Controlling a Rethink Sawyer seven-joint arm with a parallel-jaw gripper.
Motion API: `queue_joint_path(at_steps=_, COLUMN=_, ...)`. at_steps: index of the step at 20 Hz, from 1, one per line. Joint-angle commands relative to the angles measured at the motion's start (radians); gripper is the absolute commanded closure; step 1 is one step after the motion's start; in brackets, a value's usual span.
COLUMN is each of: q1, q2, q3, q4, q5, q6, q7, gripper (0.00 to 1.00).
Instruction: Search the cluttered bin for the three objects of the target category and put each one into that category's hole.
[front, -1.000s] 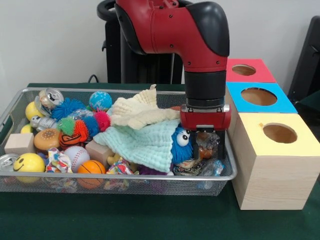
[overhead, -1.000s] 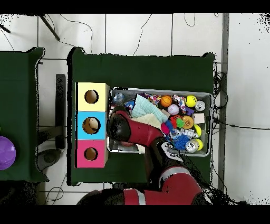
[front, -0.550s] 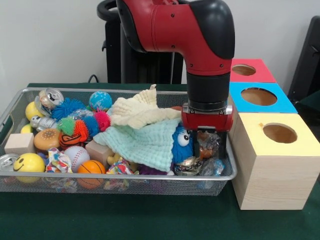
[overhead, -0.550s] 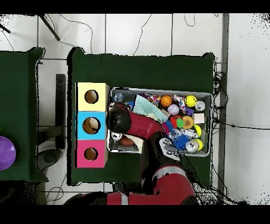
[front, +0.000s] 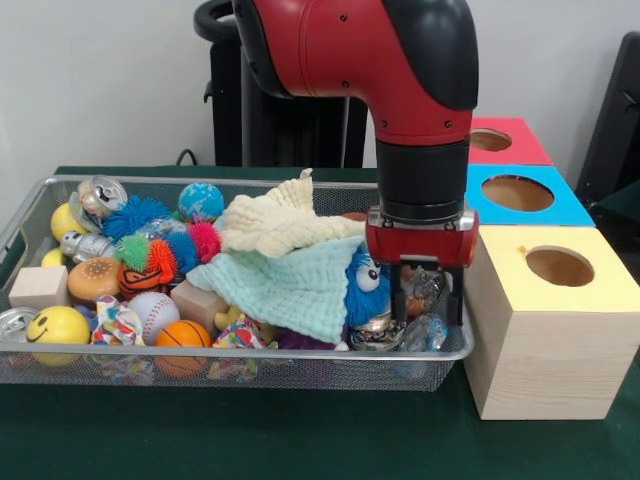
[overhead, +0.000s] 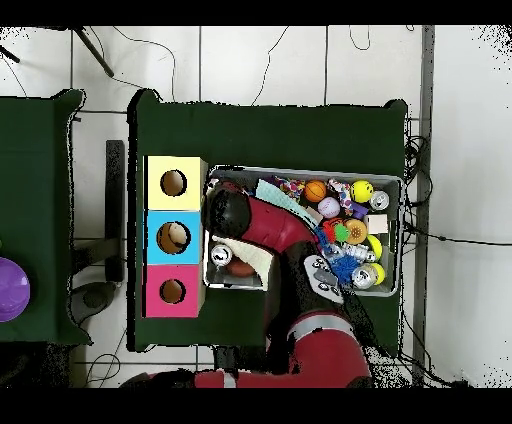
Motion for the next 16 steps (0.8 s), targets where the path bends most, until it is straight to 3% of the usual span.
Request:
queue_joint_path(at_steps=1, q1=-0.024, q2=-0.046, q3=0.063, q4=0.047, q5=0.049, q6=-0.046, q7=0.247, gripper=0.00)
queue_joint_path(at_steps=5, q1=-0.076, q2=-0.070, q3=0.079, q4=0.144, q5=0.008, q6=-0.132, q7=0.262, gripper=0.00)
queue_joint_path(at_steps=9, q1=-0.029, q2=-0.064, q3=0.000, q4=0.181, q5=0.000, q6=-0.182, q7=0.276, gripper=0.00)
queue_joint_path(at_steps=16, q1=0.012, q2=0.014, q3=-0.051, q4=0.116, q5=0.005, q6=-0.233, q7=0.215, gripper=0.00)
